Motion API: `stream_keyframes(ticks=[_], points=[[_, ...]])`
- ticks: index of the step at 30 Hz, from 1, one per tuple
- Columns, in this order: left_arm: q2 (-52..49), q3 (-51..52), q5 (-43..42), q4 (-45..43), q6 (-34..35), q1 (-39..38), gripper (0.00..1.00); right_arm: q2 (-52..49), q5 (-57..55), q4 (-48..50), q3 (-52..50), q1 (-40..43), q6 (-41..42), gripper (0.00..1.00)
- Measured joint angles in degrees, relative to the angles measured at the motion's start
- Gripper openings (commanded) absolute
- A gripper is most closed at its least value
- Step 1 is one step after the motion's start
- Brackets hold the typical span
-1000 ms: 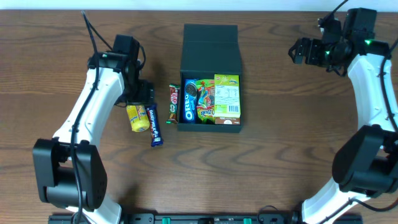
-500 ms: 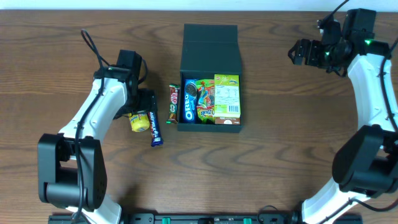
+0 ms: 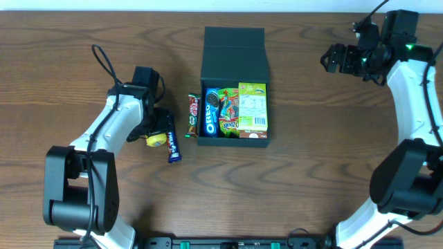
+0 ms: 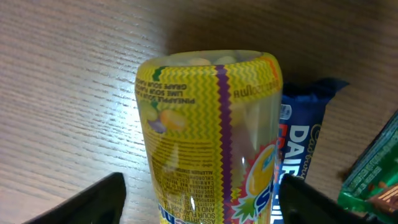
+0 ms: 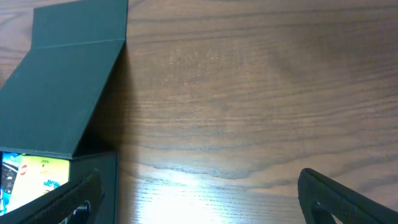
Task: Pack container
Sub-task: 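Grasp the yellow Mentos tube with the left gripper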
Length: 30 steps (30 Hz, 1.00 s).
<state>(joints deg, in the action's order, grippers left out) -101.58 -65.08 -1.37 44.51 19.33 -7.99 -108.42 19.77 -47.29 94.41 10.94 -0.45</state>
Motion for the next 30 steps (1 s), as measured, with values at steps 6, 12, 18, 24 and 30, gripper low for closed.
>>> stream_keyframes(ticks=[6, 12, 18, 24, 30], points=[[-0.68, 0.00, -0.11, -0.02, 0.15, 0.02, 0.52, 0.00, 0.00, -0.61, 0.00, 0.00, 0.00, 0.99], [-0.68, 0.00, -0.09, -0.35, 0.17, 0.00, 0.55, 0.00, 0.00, -0.70, 0.00, 0.00, 0.02, 0.99], [-0.68, 0.20, 0.07, -2.56, 0.17, 0.02, 0.61, 0.00, 0.00, -0.68, 0.00, 0.00, 0.00, 0.99], [-0.74, 1.20, 0.04, -4.52, 0.20, 0.02, 0.66, 0.00, 0.00, -0.31, 0.00, 0.00, 0.00, 0.99], [-1.40, 2.97, 0.04, -5.05, 0.02, 0.02, 0.55, 0.00, 0.00, 0.35, 0.00, 0.00, 0.00, 0.99]])
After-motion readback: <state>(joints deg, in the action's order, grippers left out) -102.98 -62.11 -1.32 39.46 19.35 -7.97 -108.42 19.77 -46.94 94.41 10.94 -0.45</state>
